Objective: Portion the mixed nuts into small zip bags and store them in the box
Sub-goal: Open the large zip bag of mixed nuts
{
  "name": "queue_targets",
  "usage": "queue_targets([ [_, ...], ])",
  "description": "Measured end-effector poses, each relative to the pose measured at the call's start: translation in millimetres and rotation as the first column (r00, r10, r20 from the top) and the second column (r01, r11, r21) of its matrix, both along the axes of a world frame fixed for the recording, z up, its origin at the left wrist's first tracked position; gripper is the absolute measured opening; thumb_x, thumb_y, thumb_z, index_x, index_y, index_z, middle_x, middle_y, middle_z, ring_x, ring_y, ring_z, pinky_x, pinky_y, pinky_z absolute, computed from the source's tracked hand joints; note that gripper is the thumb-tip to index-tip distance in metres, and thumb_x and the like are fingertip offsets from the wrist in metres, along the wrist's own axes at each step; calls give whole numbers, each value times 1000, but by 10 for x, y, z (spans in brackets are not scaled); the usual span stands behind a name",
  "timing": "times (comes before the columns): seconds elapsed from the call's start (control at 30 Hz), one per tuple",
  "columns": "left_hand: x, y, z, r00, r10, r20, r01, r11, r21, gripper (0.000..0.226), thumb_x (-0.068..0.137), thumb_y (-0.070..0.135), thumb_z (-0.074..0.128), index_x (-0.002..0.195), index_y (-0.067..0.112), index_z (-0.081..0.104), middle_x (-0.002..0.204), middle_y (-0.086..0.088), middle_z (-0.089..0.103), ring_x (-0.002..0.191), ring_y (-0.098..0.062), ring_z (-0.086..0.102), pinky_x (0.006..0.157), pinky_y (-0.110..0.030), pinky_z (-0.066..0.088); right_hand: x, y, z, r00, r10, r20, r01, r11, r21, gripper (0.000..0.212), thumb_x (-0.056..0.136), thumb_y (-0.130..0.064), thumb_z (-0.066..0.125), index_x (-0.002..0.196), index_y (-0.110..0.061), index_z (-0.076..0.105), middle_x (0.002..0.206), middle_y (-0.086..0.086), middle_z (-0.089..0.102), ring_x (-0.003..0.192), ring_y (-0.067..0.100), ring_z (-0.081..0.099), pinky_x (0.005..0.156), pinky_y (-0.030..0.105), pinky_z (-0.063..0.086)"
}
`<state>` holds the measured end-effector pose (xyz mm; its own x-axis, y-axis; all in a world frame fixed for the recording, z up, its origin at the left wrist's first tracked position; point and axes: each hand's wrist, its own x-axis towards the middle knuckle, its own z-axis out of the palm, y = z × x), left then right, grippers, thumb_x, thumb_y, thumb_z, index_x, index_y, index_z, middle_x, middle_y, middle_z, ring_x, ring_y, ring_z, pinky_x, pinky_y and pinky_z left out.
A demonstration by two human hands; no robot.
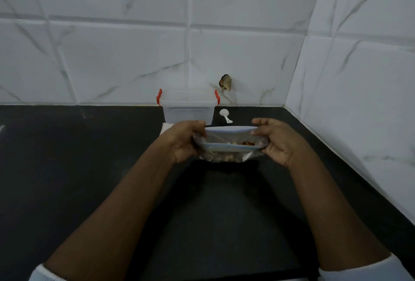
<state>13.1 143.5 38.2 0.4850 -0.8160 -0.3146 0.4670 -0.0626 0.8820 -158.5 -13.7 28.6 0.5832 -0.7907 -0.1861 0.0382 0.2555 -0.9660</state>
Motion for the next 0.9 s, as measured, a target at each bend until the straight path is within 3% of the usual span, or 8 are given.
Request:
queue_targets([
  [0.07,-24,-26,-20,969,22,245,-46,995,93,25,90,-7,58,111,3,66,120,-14,60,108,-30,61,92,-46,59,7,-19,-36,990,-40,-134,9,975,-224,25,89,7,66,102,-14,73,120,17,69,102,31,69,66,38,59],
  [0.17,1,-40,-38,915,42,402,-88,991,98,15,94,2,63,108,4,69,113,-11,66,104,-25,65,71,-34,61,-22,-57,-34,987,-52,-151,2,948,-317,16,92,-4,69,89,-16,79,107,14,73,96,29,68,68,39,58],
  [0.3,11,-36,-59,883,77,463,-126,989,76,12,97,13,66,105,6,72,110,-8,66,100,-23,64,70,-33,62,-21,-55,-38,965,-127,-231,14,899,-437,9,93,-15,73,87,-18,80,97,6,73,89,22,65,67,36,54],
  [0.47,46,-60,-117,729,61,681,-162,983,85,10,97,22,67,101,16,75,103,-2,69,91,-17,64,66,-28,55,-25,-9,-44,938,-252,-239,47,773,-633,10,97,-23,70,98,-21,79,95,-4,73,88,11,65,66,25,46],
  [0.63,38,-75,-153,738,125,664,-196,980,33,5,97,17,67,100,17,71,104,0,66,96,-18,65,65,-24,56,-50,-10,-53,908,-251,-335,-92,660,-746,13,99,-26,66,109,-26,74,101,-8,70,91,6,64,66,23,46],
  [0.73,37,-67,-157,754,118,646,-182,983,33,14,94,11,69,108,14,67,109,-2,64,101,-19,65,71,-26,60,-67,-44,-66,818,-280,-502,-273,579,-768,16,97,-20,62,110,-23,71,100,-4,68,83,5,59,61,23,41],
  [0.8,27,-67,-150,774,102,625,-156,987,32,24,91,4,69,112,13,65,111,-3,62,103,-20,63,77,-29,61,-50,-52,-59,789,-368,-492,-267,516,-814,21,97,-12,58,111,-19,72,97,-2,66,78,6,57,58,19,37],
  [0.9,30,-84,-142,795,107,598,-155,987,30,32,88,-4,69,114,14,63,111,-2,61,104,-19,62,78,-30,62,-35,-44,-55,802,-455,-388,-133,496,-858,26,94,-6,57,108,-18,75,97,-1,68,80,11,59,60,17,39],
])
